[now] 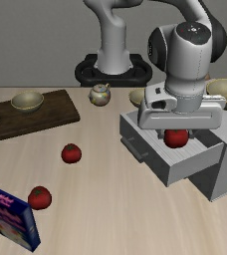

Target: Pick the tomato in the top layer of the drawer and place it on the bowl between the vase and the teapot

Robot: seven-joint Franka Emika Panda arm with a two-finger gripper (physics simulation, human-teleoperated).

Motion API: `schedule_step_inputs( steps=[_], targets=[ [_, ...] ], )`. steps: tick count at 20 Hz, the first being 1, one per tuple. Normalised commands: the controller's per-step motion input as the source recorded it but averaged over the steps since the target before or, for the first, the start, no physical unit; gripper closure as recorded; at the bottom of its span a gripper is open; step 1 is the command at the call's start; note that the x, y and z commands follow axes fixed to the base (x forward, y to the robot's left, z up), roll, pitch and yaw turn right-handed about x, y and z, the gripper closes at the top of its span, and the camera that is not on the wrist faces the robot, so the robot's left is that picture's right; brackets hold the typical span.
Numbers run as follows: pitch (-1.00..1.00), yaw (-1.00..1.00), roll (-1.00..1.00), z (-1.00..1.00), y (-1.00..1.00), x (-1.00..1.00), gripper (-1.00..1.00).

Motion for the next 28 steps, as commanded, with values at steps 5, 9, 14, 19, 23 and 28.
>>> schedule_step_inputs(
  steps=[5, 9, 14, 19, 23, 28],
  targets=[
    [0.0, 0.0, 0.0, 0.8, 0.0, 0.0, 1.0],
    [0.0, 0.0, 0.0, 0.75, 0.0, -0.25, 1.0],
    [0.0, 0.0, 0.0, 0.0, 0.0, -1.0, 1.0],
    [0.0, 0.0, 0.0, 0.0, 0.0, -1.0, 1.0],
    [0.0, 0.0, 0.0, 0.0, 0.0, -1.0, 1.0],
    [0.0, 0.0, 0.0, 0.0, 0.0, -1.0, 1.0]
  ],
)
